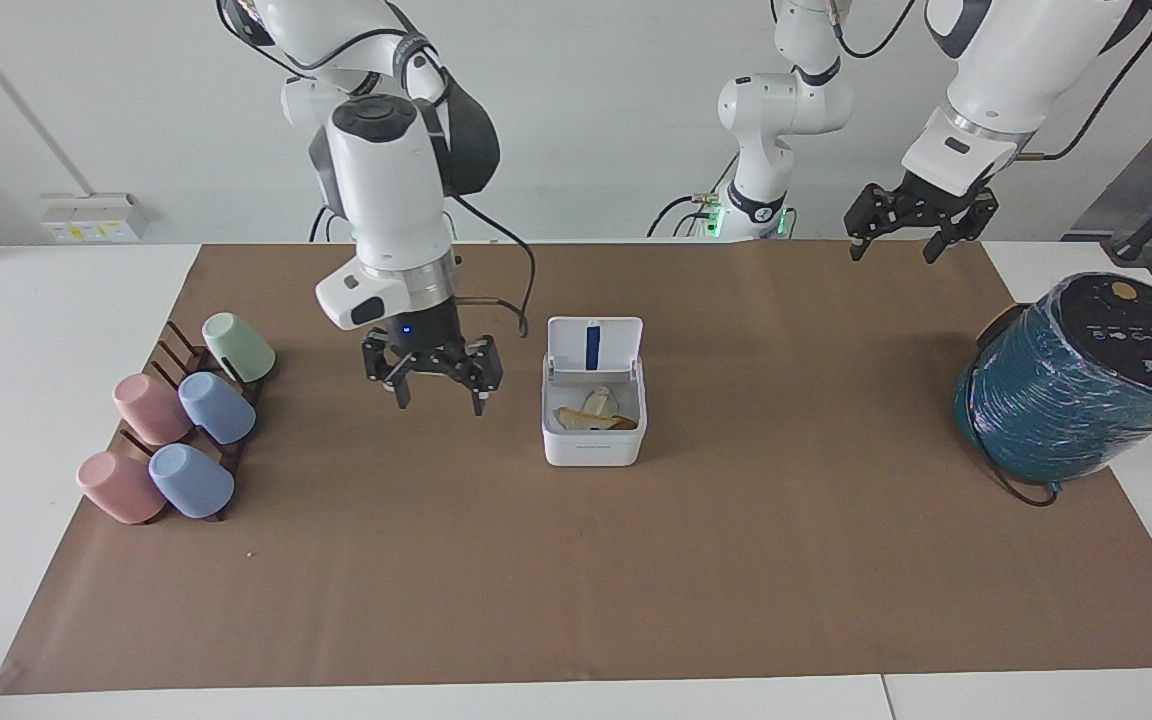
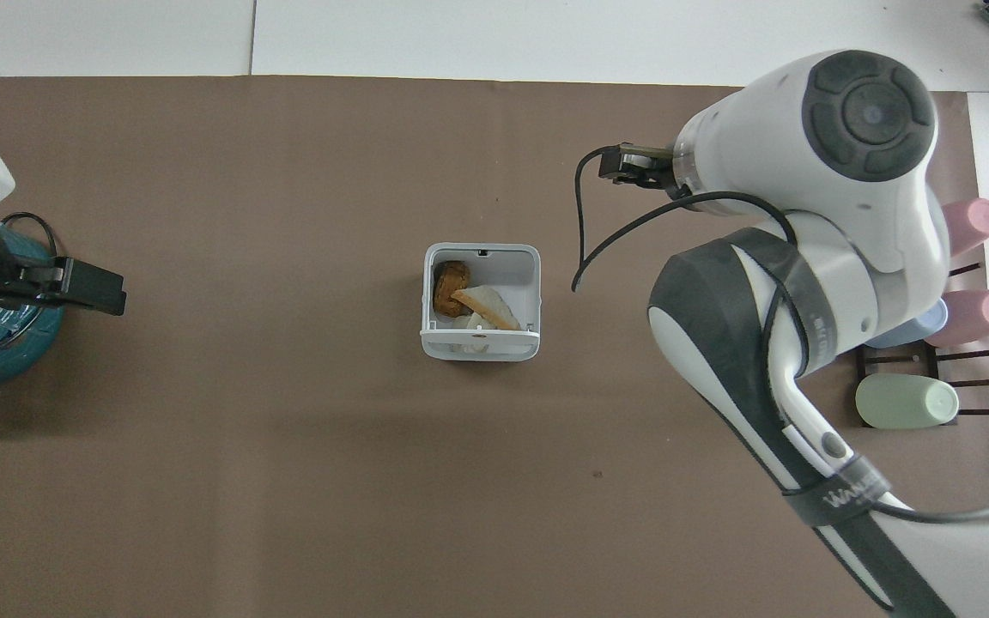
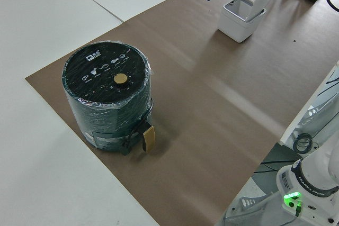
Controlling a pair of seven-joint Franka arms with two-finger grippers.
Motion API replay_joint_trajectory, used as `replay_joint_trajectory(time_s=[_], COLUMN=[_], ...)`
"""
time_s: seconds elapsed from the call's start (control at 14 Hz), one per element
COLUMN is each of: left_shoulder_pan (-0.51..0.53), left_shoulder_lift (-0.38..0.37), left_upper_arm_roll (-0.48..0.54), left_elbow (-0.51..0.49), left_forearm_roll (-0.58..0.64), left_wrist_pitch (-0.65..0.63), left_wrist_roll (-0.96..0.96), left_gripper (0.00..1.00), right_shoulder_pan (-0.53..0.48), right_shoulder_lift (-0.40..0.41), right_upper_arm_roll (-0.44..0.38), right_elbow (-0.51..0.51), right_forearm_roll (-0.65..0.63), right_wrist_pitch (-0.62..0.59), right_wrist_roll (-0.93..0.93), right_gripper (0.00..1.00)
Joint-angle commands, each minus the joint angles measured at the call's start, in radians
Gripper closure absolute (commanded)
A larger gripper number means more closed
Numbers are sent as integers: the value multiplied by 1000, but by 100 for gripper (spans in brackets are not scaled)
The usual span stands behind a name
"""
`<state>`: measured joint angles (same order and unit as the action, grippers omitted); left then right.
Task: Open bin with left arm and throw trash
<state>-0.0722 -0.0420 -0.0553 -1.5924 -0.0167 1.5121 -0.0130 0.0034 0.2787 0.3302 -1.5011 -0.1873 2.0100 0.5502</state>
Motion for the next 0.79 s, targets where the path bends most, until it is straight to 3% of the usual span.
replay_joint_trajectory(time_s=[0.0, 0.71], left_shoulder_pan=[3, 9], left_shoulder_lift=[-7, -7], left_upper_arm_roll=[0, 5], left_elbow=[-9, -14], left_forearm_roll=[14, 14], left_wrist_pitch=[-10, 40], left_wrist_roll=[-10, 4], left_gripper=[0, 0], right_shoulder_pan=[-52, -42], right_shoulder_lift=[-74, -271], right_upper_arm_roll=[0, -305], right_elbow=[-14, -18], right_forearm_roll=[-18, 110], right_wrist_pitch=[-80, -385], right_wrist_roll=[-81, -407], right_gripper=[0, 0])
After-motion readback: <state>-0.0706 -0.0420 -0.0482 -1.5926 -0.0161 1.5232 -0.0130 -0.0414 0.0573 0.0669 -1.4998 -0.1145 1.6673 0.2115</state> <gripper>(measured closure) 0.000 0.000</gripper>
